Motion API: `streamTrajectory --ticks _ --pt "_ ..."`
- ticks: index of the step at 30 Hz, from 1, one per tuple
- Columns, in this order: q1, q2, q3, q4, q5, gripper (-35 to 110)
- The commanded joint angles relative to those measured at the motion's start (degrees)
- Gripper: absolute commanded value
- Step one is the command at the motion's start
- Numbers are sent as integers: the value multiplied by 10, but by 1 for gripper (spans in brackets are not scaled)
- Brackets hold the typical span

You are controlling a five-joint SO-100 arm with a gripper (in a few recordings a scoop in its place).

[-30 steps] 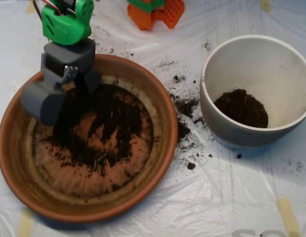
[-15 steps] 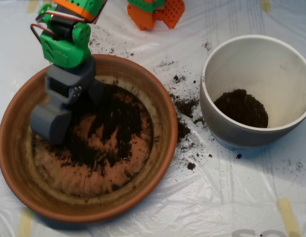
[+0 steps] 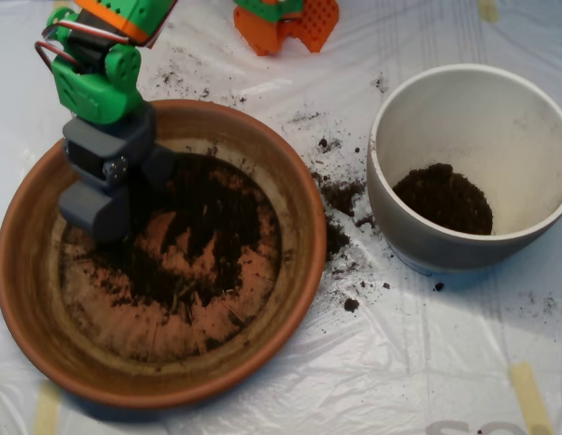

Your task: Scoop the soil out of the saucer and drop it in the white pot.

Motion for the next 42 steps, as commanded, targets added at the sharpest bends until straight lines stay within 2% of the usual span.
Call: streamTrajectory --ticks 1,8,28,34,42 --pt "17 25 -13 15 -17 10" --pt "0 69 18 16 -24 0" --pt "-192 361 -30 193 -29 0" --pt "-287 408 -82 258 -22 0" --pt "-462 380 -213 327 -15 0"
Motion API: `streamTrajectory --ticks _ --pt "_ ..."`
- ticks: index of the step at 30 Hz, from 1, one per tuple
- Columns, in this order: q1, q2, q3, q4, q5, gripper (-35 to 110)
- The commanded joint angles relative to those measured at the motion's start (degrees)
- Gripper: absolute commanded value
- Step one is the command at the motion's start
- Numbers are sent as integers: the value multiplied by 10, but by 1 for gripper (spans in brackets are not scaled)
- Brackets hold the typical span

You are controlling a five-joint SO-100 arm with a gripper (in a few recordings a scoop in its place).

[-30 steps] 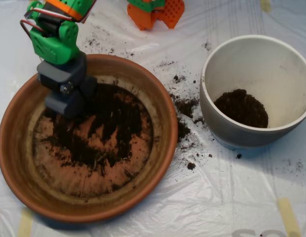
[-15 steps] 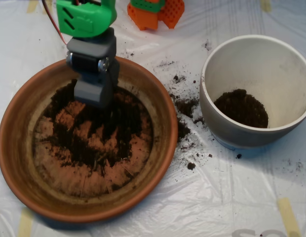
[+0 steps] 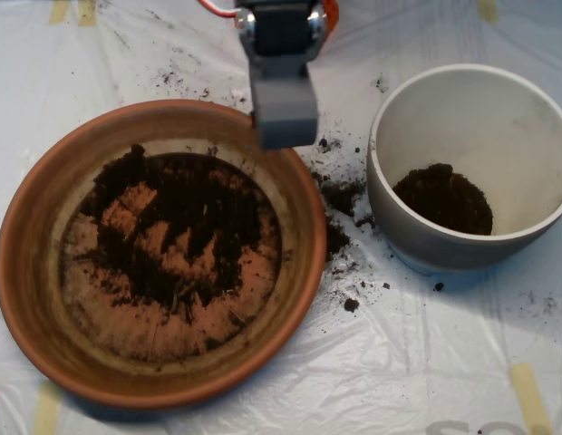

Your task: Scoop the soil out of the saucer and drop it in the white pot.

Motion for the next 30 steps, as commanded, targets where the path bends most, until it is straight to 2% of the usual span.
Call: streamTrajectory --ticks 1,8,15,20,23,27,30 --pt "-75 3 -115 34 1 0" --pt "-176 -68 -224 70 -22 0" --pt "-258 -105 -235 52 -47 0" --pt "-277 -140 -250 37 -59 0" --pt "-281 -132 -233 24 -54 8" --pt "-281 -126 -223 26 -57 30" --pt "-276 -116 -207 25 -60 34"
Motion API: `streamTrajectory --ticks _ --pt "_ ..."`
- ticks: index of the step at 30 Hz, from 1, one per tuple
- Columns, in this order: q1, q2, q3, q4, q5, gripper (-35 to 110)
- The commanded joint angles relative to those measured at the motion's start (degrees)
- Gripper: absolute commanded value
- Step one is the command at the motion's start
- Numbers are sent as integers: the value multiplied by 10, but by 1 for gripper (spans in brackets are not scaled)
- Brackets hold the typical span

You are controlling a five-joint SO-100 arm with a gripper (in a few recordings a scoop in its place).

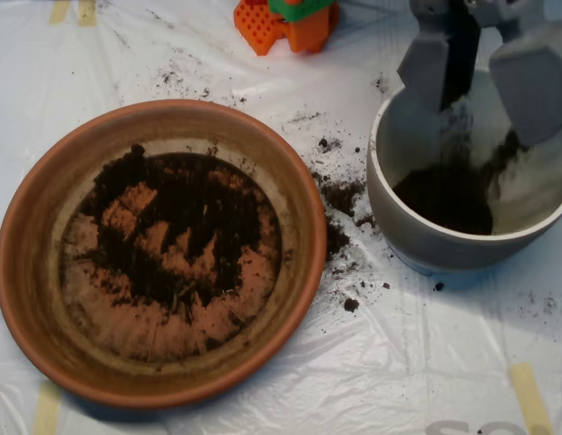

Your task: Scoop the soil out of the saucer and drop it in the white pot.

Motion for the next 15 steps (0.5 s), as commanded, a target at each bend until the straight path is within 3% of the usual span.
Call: streamTrajectory --ticks 1,15 --pt "1 42 -4 -3 -4 36" --pt "10 67 6 14 7 38"
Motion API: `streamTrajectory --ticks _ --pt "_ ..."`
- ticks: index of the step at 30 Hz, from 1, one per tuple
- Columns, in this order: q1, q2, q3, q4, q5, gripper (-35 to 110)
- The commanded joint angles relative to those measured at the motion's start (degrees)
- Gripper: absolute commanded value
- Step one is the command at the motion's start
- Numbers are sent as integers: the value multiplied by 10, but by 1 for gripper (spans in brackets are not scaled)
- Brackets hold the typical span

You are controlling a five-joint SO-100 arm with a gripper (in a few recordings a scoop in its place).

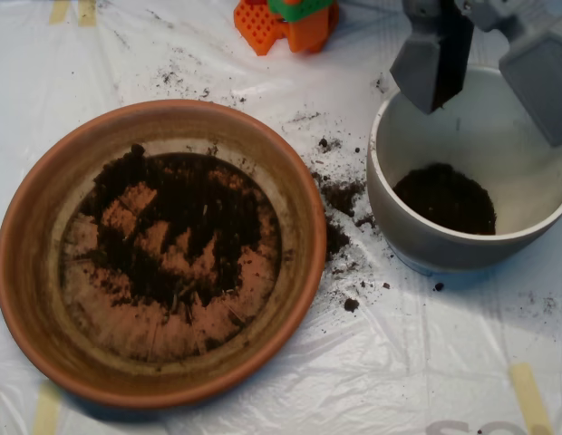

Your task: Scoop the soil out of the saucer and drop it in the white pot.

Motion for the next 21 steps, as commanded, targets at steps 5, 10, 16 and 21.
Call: streamTrajectory --ticks 5,10,16,21 --pt "54 69 -44 26 14 39" --pt "134 74 -70 40 31 41" --pt "237 96 0 11 36 41" --pt "323 127 113 -32 43 41"
